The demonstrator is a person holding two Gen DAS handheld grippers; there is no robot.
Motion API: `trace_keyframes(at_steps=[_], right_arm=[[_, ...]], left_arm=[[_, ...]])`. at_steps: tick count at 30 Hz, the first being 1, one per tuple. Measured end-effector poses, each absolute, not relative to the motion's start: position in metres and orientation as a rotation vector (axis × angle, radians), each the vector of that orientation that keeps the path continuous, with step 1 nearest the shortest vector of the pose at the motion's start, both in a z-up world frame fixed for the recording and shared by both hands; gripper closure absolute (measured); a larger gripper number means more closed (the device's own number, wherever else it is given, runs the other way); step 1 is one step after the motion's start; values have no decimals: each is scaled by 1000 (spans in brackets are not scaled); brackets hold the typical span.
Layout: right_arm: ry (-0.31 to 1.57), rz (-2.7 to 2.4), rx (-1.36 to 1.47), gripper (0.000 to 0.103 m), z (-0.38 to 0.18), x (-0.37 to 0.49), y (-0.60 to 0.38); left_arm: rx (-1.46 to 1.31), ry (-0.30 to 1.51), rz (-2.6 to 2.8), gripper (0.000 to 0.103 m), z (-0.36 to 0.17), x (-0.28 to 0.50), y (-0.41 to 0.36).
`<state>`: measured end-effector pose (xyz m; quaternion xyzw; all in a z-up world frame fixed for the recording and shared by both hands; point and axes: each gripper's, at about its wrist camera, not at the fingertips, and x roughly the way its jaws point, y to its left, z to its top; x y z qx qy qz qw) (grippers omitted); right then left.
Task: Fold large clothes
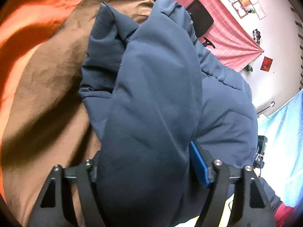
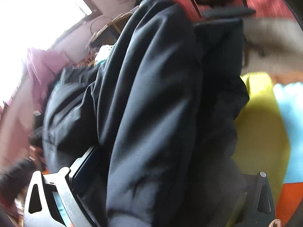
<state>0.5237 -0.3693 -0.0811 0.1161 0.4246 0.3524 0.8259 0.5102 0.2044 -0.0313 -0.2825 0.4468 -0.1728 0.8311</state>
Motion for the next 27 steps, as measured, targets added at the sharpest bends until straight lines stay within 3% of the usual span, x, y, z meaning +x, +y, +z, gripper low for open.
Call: trace_keyframes(at_steps=[3, 10, 13, 15, 18, 21, 27], right_arm=[[874, 731, 219, 0, -80, 514, -368], [1068, 766, 598, 0, -122, 554, -411], [1047, 731, 509, 15, -111, 543, -408], [1027, 704, 483, 35, -102, 534, -411], [997, 665, 462, 57, -82, 517, -414], [981, 620, 485, 68, -64, 507, -421], [1002, 625, 525, 70, -42, 494, -449]], left_arm=[[-552, 939, -338, 45, -28, 507, 194], [-622, 946, -246, 51, -38, 514, 164], [-636, 932, -220, 68, -30, 506, 164], [-641, 920, -204, 76, -26, 500, 163], [-615, 900, -174, 85, -11, 491, 155], [-582, 870, -166, 90, 7, 480, 143], [-544, 819, -212, 91, 45, 464, 119]])
